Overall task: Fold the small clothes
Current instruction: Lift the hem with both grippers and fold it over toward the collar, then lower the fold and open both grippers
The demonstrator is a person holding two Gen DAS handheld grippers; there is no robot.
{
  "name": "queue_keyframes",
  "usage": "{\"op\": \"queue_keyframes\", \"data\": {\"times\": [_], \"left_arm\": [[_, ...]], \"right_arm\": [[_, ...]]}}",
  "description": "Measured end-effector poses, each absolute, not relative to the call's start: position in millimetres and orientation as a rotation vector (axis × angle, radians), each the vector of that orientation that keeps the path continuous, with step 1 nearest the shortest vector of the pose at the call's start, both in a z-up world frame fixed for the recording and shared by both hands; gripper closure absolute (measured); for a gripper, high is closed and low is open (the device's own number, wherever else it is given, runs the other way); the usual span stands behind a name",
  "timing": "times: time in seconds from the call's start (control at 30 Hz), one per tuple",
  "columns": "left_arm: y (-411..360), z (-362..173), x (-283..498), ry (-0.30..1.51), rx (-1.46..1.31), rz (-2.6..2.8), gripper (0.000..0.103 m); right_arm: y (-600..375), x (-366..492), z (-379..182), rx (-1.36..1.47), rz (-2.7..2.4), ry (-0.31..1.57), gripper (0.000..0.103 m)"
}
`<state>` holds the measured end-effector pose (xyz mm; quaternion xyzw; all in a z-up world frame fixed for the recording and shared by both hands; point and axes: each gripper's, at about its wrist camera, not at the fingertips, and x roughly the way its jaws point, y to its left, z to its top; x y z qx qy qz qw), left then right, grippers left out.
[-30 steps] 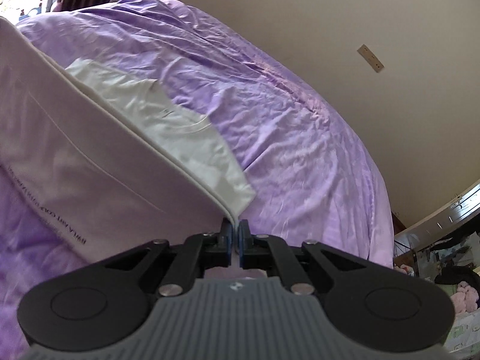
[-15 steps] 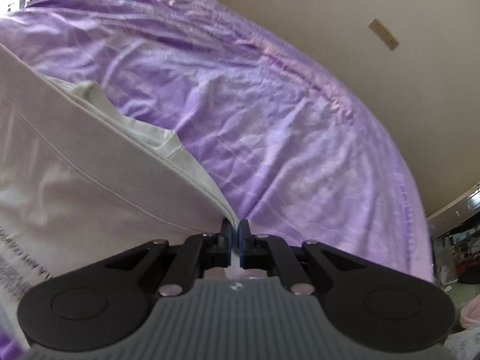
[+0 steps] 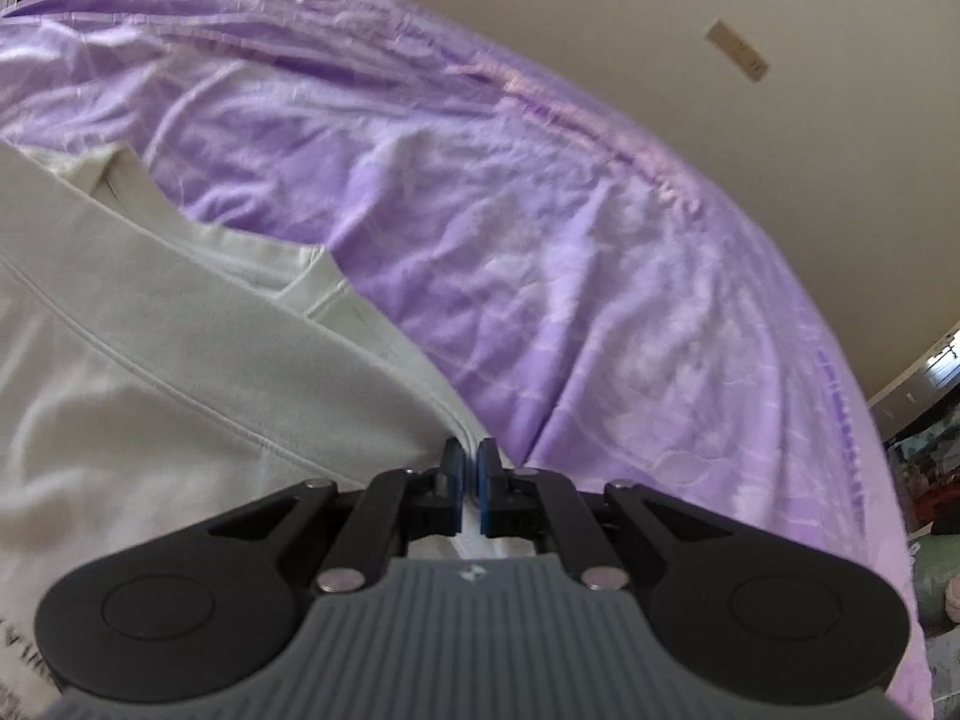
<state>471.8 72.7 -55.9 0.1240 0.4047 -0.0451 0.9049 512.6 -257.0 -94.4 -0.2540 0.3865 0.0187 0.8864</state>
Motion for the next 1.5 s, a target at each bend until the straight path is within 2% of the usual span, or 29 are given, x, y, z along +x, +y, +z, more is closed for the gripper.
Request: {"op": "queue_keyframes", "data": {"times": [0.17, 0.33, 0.7, 0.77, 0.83, 0.87, 0.9, 0.97, 1.03, 1.07, 1.27, 1.5], "left_arm": [[65.5, -20.7, 467.2, 0.766, 0.281, -0.087, 0.1], [59.0, -12.2, 484.4, 0.762, 0.298, -0.05, 0.1], [61.4, -64.1, 535.7, 0.85, 0.284, -0.042, 0.099], [65.0, -73.5, 540.5, 0.87, 0.274, -0.039, 0.089], [70.0, -78.7, 544.3, 0.882, 0.251, -0.046, 0.088], [72.4, -79.8, 544.9, 0.885, 0.239, -0.05, 0.084], [74.6, -80.0, 544.4, 0.887, 0.228, -0.049, 0.08], [77.1, -77.3, 540.7, 0.881, 0.231, -0.029, 0.057], [79.1, -71.7, 533.0, 0.871, 0.257, 0.0, 0.043], [80.6, -67.9, 529.0, 0.871, 0.265, 0.004, 0.043], [86.8, -35.1, 488.0, 0.882, 0.243, -0.011, 0.043], [93.3, -14.9, 413.4, 0.919, 0.191, -0.046, 0.043]], "right_arm": [[-257.5, 493.3, -52.4, -0.529, 0.007, 0.736, 0.103], [-257.4, 501.6, -25.3, -0.513, -0.025, 0.71, 0.103], [-251.2, 556.0, -72.9, -0.525, -0.038, 0.78, 0.103], [-252.4, 564.0, -83.5, -0.508, -0.032, 0.803, 0.103], [-254.6, 571.1, -92.3, -0.486, -0.025, 0.824, 0.103], [-255.2, 573.6, -95.6, -0.477, -0.023, 0.83, 0.102], [-256.4, 575.4, -97.8, -0.468, -0.021, 0.834, 0.097], [-257.7, 576.7, -99.1, -0.452, -0.022, 0.843, 0.082], [-257.3, 573.9, -95.6, -0.458, -0.032, 0.833, 0.043], [-256.9, 571.0, -91.9, -0.473, -0.047, 0.824, 0.04], [-271.7, 545.0, -57.3, -0.402, -0.059, 0.857, 0.04], [-293.1, 471.6, -34.8, -0.224, -0.005, 0.983, 0.04]]}}
